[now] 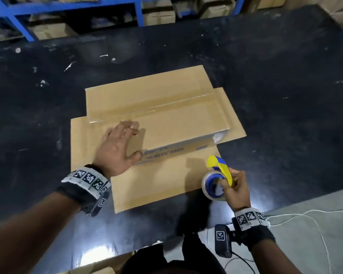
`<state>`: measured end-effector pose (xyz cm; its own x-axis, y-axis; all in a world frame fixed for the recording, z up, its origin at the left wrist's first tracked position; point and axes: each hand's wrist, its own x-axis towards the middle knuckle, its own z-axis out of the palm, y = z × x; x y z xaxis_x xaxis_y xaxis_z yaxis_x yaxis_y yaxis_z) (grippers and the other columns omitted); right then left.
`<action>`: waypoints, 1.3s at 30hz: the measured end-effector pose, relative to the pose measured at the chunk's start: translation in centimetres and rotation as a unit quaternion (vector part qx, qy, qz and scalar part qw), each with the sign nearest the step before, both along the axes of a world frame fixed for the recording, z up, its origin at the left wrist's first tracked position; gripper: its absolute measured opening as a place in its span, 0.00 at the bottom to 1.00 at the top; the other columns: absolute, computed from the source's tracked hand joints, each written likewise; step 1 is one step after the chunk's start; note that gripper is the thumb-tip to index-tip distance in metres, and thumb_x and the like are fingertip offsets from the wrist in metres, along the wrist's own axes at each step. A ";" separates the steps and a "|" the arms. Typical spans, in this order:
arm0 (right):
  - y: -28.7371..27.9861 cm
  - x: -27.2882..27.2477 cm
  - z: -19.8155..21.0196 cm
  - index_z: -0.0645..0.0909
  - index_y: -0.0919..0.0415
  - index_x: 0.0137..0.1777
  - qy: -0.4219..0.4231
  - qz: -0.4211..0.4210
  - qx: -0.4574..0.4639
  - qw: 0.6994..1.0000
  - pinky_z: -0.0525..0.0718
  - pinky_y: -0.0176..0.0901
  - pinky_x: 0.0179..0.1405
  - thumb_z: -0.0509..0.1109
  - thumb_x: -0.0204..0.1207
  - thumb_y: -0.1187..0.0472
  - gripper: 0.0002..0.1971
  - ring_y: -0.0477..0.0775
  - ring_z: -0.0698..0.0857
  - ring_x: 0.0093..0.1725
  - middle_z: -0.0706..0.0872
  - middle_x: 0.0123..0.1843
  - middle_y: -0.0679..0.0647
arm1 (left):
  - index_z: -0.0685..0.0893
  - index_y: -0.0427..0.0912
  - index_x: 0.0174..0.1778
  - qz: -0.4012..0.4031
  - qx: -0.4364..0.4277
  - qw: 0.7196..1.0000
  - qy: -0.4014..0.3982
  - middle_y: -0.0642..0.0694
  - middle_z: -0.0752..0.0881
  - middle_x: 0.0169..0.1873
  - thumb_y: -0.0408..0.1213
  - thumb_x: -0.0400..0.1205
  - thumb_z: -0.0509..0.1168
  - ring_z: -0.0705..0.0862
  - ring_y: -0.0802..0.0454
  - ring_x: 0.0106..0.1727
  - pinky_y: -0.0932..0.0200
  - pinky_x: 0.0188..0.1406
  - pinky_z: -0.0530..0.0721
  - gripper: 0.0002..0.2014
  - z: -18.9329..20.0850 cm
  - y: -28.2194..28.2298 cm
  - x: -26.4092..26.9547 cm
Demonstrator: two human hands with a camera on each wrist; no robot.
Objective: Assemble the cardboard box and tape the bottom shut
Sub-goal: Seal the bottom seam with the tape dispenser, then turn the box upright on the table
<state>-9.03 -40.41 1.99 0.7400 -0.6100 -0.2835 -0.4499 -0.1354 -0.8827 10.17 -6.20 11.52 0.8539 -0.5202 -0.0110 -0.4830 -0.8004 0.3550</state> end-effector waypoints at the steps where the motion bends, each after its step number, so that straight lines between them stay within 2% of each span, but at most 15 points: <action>1: -1.7 0.2 -0.5 0.79 0.54 0.58 0.010 -0.011 -0.021 1.000 0.85 0.57 0.60 0.77 0.64 0.50 0.23 0.62 0.86 0.54 0.86 0.48 0.48 | 0.75 0.47 0.77 -0.019 0.000 1.000 -0.001 0.45 0.68 0.85 0.64 0.78 0.60 0.65 0.42 0.87 0.27 0.85 0.61 0.35 -0.1 -2.3 -0.2; 2: -3.3 0.4 -0.8 0.80 0.52 0.58 0.024 -0.021 -0.040 0.999 0.83 0.58 0.61 0.75 0.64 0.49 0.22 0.61 0.83 0.56 0.84 0.47 0.49 | 0.74 0.50 0.79 -0.037 0.002 0.999 0.000 0.46 0.66 0.86 0.64 0.79 0.60 0.63 0.44 0.88 0.28 0.87 0.60 0.35 -0.3 -4.8 -0.4; 5: -7.8 1.4 -2.0 0.84 0.57 0.58 0.072 -0.027 -0.095 0.993 0.74 0.46 0.55 0.66 0.58 0.38 0.32 0.47 0.70 0.53 0.82 0.50 0.61 | 0.68 0.59 0.85 -0.083 -0.001 0.997 0.005 0.50 0.59 0.91 0.63 0.81 0.61 0.55 0.48 0.92 0.33 0.90 0.52 0.34 -1.2 -12.5 -0.8; 7: -10.5 2.0 -2.7 0.86 0.59 0.61 0.103 -0.023 -0.120 0.987 0.72 0.46 0.61 0.65 0.59 0.37 0.35 0.56 0.74 0.59 0.83 0.53 0.63 | 0.64 0.63 0.88 -0.114 -0.002 0.993 0.004 0.53 0.52 0.93 0.61 0.82 0.62 0.50 0.48 0.93 0.34 0.90 0.49 0.36 -1.8 -17.4 -1.0; 9: -12.9 2.7 -3.3 0.87 0.61 0.65 0.134 -0.019 -0.131 0.982 0.74 0.51 0.69 0.71 0.66 0.43 0.31 0.65 0.80 0.64 0.78 0.55 0.58 | 0.59 0.63 0.90 -0.137 0.015 0.990 0.005 0.54 0.46 0.93 0.61 0.81 0.62 0.44 0.49 0.94 0.32 0.91 0.46 0.38 -2.3 -21.3 -1.1; 11: -14.8 3.2 -3.7 0.87 0.63 0.67 0.144 -0.022 -0.134 0.980 0.78 0.53 0.67 0.72 0.67 0.48 0.30 0.68 0.84 0.61 0.73 0.55 0.55 | 0.52 0.63 0.91 -0.148 0.049 0.988 0.009 0.54 0.41 0.93 0.62 0.82 0.60 0.37 0.48 0.93 0.30 0.90 0.42 0.41 -3.0 -24.0 -1.3; 14: -16.8 3.5 -4.6 0.87 0.65 0.67 0.171 -0.011 -0.145 0.974 0.79 0.56 0.66 0.77 0.75 0.57 0.22 0.72 0.85 0.62 0.79 0.59 0.64 | 0.41 0.61 0.92 -0.152 0.108 0.982 -0.003 0.50 0.34 0.92 0.63 0.82 0.59 0.31 0.45 0.92 0.26 0.88 0.39 0.46 -4.0 -25.3 -1.6; 16: -17.7 3.5 -5.4 0.86 0.66 0.67 0.185 0.001 -0.145 0.972 0.79 0.56 0.66 0.77 0.77 0.61 0.20 0.72 0.85 0.64 0.81 0.64 0.69 | 0.38 0.60 0.92 -0.158 0.116 0.980 -0.014 0.49 0.33 0.92 0.62 0.82 0.60 0.30 0.44 0.92 0.26 0.88 0.40 0.48 -4.3 -24.9 -1.6; 19: -18.1 3.5 -5.8 0.85 0.68 0.67 0.205 0.014 -0.143 0.968 0.78 0.55 0.66 0.77 0.78 0.62 0.19 0.73 0.84 0.66 0.82 0.66 0.71 | 0.39 0.61 0.92 -0.164 0.103 0.981 -0.005 0.50 0.33 0.92 0.63 0.82 0.60 0.31 0.45 0.92 0.27 0.88 0.40 0.47 -4.0 -24.4 -1.6; 23: -18.2 3.9 -5.0 0.84 0.63 0.70 0.224 0.044 -0.140 0.963 0.79 0.55 0.67 0.80 0.74 0.56 0.25 0.71 0.83 0.67 0.82 0.67 0.68 | 0.51 0.61 0.92 -0.154 0.034 0.987 0.031 0.54 0.40 0.93 0.63 0.84 0.60 0.34 0.51 0.93 0.30 0.90 0.42 0.41 -3.1 -24.0 -1.5; 26: -18.0 5.3 -2.7 0.80 0.54 0.77 0.182 0.033 -0.186 0.965 0.77 0.56 0.70 0.82 0.71 0.50 0.34 0.68 0.78 0.71 0.80 0.70 0.62 | 0.61 0.59 0.90 -0.127 -0.026 0.991 0.029 0.55 0.49 0.93 0.60 0.84 0.63 0.42 0.52 0.94 0.33 0.91 0.43 0.36 -1.6 -22.1 -1.3; 29: -16.7 8.5 1.5 0.80 0.48 0.73 0.096 0.017 -0.229 0.968 0.84 0.59 0.61 0.81 0.69 0.47 0.30 0.64 0.83 0.63 0.79 0.62 0.54 | 0.66 0.58 0.87 -0.066 -0.041 0.997 0.020 0.52 0.57 0.91 0.62 0.84 0.62 0.54 0.49 0.92 0.35 0.91 0.49 0.35 0.2 -18.4 -0.5; 32: -14.5 13.4 6.0 0.80 0.49 0.72 0.022 0.062 -0.257 0.964 0.86 0.55 0.58 0.81 0.69 0.49 0.30 0.59 0.86 0.57 0.80 0.63 0.53 | 0.70 0.57 0.85 0.007 -0.073 0.997 0.022 0.50 0.65 0.86 0.60 0.81 0.64 0.64 0.45 0.87 0.36 0.85 0.65 0.34 1.9 -13.0 1.5; 35: -11.6 18.9 9.8 0.79 0.47 0.73 -0.021 0.119 -0.259 0.958 0.86 0.59 0.62 0.80 0.68 0.48 0.32 0.59 0.86 0.62 0.79 0.68 0.51 | 0.73 0.55 0.83 0.085 -0.081 0.993 0.003 0.46 0.69 0.83 0.63 0.79 0.63 0.71 0.41 0.81 0.35 0.82 0.71 0.35 3.5 -7.3 4.4; 39: -6.8 25.4 13.6 0.76 0.48 0.76 -0.028 0.201 -0.280 0.938 0.83 0.59 0.69 0.78 0.69 0.44 0.34 0.62 0.83 0.69 0.78 0.71 0.53 | 0.75 0.54 0.81 0.203 -0.041 0.978 0.007 0.43 0.72 0.80 0.70 0.75 0.60 0.74 0.35 0.78 0.35 0.81 0.71 0.39 5.1 -1.1 8.3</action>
